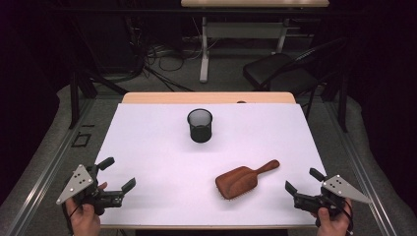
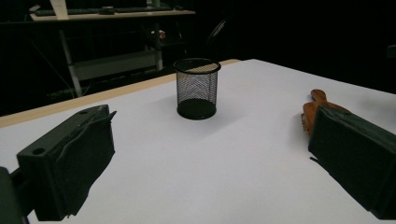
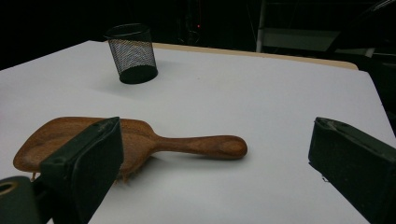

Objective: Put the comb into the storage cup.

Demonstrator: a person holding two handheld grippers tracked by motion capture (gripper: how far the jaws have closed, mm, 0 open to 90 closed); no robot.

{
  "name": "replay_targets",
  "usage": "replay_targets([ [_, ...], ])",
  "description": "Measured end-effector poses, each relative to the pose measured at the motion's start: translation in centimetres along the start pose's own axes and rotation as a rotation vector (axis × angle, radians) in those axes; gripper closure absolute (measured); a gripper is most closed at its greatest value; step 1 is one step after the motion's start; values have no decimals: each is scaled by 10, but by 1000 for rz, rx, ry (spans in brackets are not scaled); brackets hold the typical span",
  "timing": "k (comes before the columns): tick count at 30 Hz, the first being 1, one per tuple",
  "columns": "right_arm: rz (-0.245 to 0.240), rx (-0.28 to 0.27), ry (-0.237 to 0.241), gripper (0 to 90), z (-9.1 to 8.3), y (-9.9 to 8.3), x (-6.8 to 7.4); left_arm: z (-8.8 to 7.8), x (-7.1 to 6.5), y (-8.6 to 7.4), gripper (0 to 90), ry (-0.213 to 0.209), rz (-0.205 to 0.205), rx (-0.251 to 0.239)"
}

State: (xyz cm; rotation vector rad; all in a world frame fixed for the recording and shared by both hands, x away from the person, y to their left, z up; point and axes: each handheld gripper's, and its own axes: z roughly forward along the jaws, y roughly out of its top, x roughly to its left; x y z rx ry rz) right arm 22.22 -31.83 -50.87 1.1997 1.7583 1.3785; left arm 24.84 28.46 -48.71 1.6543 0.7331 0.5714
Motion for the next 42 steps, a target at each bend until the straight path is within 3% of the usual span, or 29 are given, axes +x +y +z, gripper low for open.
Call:
replay_targets([
  [6,9,4,0,33,-2,-1,-1,9,-1,-1,2,-15,8,20],
  [23,0,44,23,41,8,10,1,5,3,8,3,-28,-25,6],
  [42,-1,28,32,46,4,15,5,13,0,17,2,-45,-11,16],
])
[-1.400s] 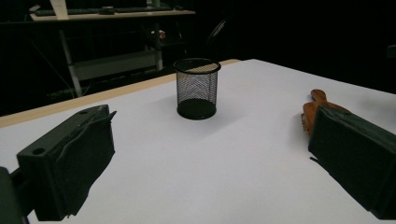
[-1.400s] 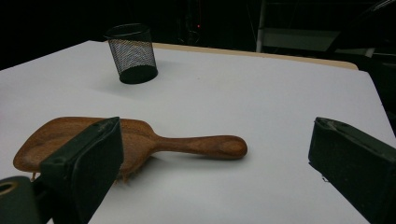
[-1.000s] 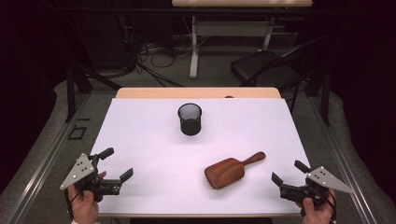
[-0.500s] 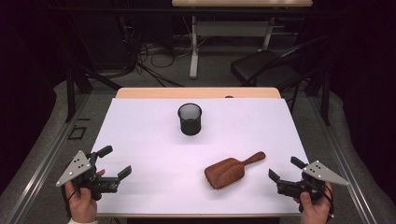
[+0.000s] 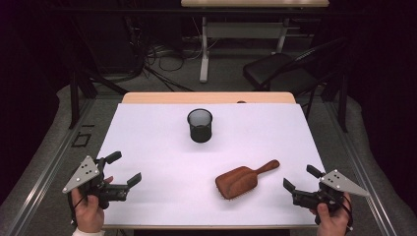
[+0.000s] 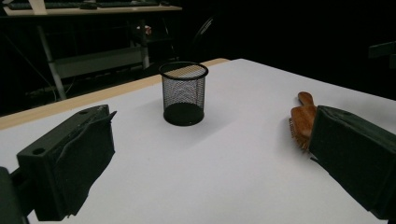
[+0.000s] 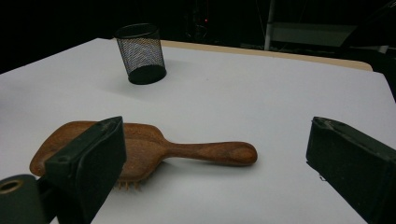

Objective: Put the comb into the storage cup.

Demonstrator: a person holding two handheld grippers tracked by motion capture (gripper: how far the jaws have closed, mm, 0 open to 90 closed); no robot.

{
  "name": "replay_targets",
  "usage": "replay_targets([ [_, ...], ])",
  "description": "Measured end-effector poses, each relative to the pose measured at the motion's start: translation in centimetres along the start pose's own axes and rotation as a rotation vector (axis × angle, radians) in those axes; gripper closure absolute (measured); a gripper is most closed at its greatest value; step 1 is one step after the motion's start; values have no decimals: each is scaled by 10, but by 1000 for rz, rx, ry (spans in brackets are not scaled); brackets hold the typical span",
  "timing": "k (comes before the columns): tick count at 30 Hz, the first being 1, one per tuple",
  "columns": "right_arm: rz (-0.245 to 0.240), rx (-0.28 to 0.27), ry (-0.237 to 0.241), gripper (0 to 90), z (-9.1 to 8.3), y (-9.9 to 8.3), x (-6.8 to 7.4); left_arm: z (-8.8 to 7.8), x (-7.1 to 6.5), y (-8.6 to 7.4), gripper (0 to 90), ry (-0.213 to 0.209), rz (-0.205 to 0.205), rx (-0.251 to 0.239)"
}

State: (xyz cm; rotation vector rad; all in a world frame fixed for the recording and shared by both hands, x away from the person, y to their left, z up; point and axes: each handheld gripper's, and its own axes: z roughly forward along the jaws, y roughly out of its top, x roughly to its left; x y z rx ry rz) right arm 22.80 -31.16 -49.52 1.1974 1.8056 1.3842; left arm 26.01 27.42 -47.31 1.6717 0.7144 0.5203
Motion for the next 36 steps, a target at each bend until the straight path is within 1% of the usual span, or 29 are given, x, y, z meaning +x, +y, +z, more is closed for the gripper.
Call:
replay_targets([
  [4,-10,-6,3,46,0,1,2,1,-1,0,2,-3,-3,2],
  [7,-9,-5,0,47,0,1,2,2,-2,0,2,-7,-2,4],
  [8,-9,-9,2,47,-1,1,3,1,-3,1,2,-10,10,7],
  [11,-9,-9,-2,46,-1,1,3,1,-3,2,2,-7,9,4],
  [15,-8,-6,1,47,0,1,3,0,-3,3,3,-4,-3,-9],
  [18,-1,-7,9,46,2,2,2,0,-2,4,2,-7,-10,-10],
  [21,-2,1,31,46,5,3,4,2,-1,7,2,-10,-9,-12],
  [22,-7,2,37,47,5,4,5,3,-1,8,2,-10,-16,-18],
  [23,-7,2,37,47,5,4,5,3,-1,8,3,-10,-16,-18],
  [26,-17,-3,70,47,7,13,12,10,-2,13,2,-25,-29,-24],
  [28,-34,-2,94,46,11,19,16,15,-5,15,3,-38,-23,-21],
  [29,-34,-2,94,46,11,19,16,15,-5,15,2,-38,-23,-21],
  [30,-47,-2,118,47,16,24,20,19,-8,17,2,-47,-11,-14],
  [33,-39,4,153,47,24,29,25,23,-10,20,3,-56,-1,-9],
  [34,-39,4,153,47,24,29,25,25,-12,22,3,-62,5,-6],
  [35,-46,2,167,47,28,32,26,27,-13,23,2,-68,9,-8],
  [36,-47,6,168,47,30,33,27,29,-14,24,2,-72,9,-3],
])
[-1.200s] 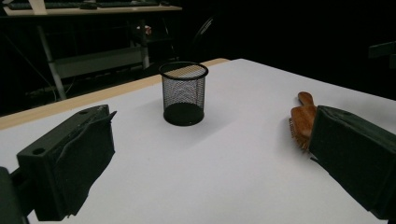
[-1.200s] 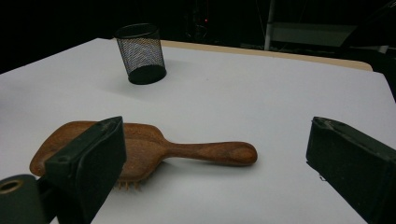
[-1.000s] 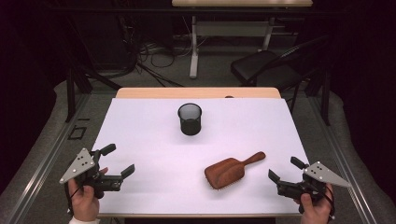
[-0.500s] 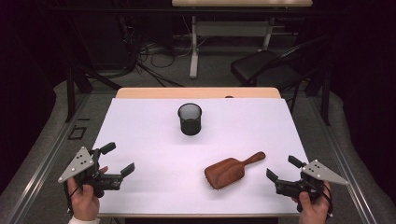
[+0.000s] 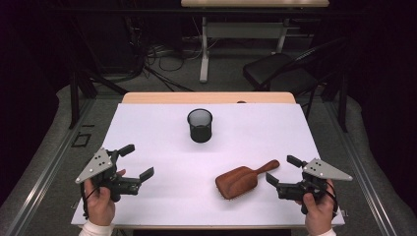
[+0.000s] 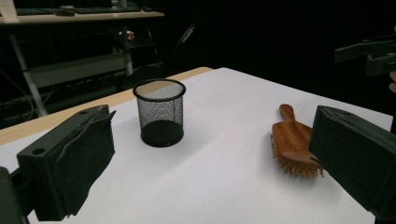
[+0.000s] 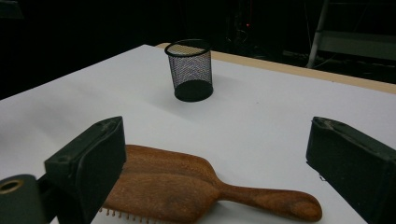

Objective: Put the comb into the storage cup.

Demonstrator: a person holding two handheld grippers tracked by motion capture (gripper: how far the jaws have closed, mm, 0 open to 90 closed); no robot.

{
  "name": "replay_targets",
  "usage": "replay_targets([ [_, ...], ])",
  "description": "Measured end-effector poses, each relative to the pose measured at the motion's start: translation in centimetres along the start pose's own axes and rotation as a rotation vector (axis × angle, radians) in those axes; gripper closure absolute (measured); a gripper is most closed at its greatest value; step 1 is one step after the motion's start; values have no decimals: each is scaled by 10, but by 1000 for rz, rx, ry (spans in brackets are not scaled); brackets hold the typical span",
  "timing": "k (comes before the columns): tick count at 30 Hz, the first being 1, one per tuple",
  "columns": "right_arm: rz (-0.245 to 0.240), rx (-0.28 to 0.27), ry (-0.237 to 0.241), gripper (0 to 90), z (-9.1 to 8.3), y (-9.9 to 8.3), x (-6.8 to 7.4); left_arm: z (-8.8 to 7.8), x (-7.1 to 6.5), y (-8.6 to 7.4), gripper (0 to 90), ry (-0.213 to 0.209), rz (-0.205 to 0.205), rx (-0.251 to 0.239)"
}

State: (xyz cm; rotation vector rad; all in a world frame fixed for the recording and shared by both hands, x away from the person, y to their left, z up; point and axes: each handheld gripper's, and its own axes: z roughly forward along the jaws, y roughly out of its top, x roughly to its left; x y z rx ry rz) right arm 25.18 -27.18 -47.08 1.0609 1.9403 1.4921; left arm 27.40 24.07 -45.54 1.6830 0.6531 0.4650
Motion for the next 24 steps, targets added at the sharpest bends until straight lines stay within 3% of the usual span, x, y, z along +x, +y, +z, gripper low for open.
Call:
replay_targets([
  [8,-11,19,-21,47,6,10,-2,21,-6,14,2,-19,51,26],
  [16,4,31,-30,47,10,17,-9,41,-2,33,2,-33,45,-8],
  [24,-15,37,-24,47,17,30,-12,56,-2,47,2,-64,44,11],
])
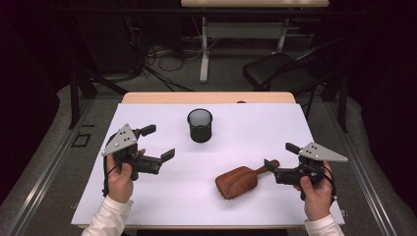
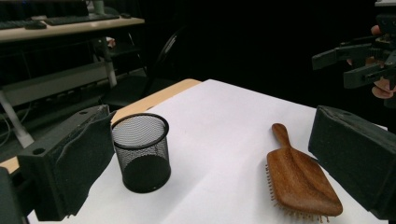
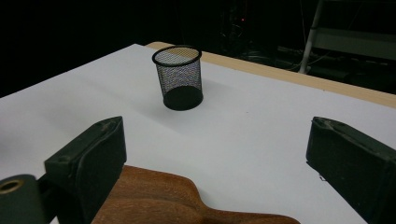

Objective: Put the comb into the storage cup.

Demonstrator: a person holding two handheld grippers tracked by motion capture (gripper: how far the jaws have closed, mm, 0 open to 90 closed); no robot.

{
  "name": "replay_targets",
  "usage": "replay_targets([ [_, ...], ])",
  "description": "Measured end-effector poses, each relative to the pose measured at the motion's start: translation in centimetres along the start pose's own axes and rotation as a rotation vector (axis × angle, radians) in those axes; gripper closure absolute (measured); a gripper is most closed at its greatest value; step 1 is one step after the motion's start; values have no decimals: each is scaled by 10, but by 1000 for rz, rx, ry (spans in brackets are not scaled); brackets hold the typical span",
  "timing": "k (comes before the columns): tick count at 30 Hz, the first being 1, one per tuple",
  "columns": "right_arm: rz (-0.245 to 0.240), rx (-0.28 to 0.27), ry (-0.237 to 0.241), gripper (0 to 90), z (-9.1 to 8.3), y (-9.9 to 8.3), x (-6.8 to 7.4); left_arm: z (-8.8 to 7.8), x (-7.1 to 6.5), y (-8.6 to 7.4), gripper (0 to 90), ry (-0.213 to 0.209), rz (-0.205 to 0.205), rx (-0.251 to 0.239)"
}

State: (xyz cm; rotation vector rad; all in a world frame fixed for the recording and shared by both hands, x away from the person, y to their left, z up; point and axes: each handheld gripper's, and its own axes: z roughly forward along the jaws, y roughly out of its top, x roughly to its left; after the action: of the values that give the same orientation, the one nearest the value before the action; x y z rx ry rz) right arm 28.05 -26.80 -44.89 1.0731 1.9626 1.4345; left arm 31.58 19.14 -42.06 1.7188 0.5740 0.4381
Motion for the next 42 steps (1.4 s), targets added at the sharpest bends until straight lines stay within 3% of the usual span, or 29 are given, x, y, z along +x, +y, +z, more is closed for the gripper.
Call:
replay_targets([
  [7,-11,31,5,47,4,8,0,9,10,4,3,-8,-45,14],
  [12,-19,34,4,47,8,11,-1,12,14,3,3,-4,-55,20],
  [20,-22,68,17,47,23,15,-7,16,19,-6,3,19,-82,57],
  [28,-57,123,30,47,39,17,-10,14,24,-10,3,37,-114,68],
  [37,-61,182,41,46,52,20,-12,16,34,-15,3,110,-158,111],
  [42,-87,221,30,34,62,20,-9,15,40,-18,3,154,-171,130],
])
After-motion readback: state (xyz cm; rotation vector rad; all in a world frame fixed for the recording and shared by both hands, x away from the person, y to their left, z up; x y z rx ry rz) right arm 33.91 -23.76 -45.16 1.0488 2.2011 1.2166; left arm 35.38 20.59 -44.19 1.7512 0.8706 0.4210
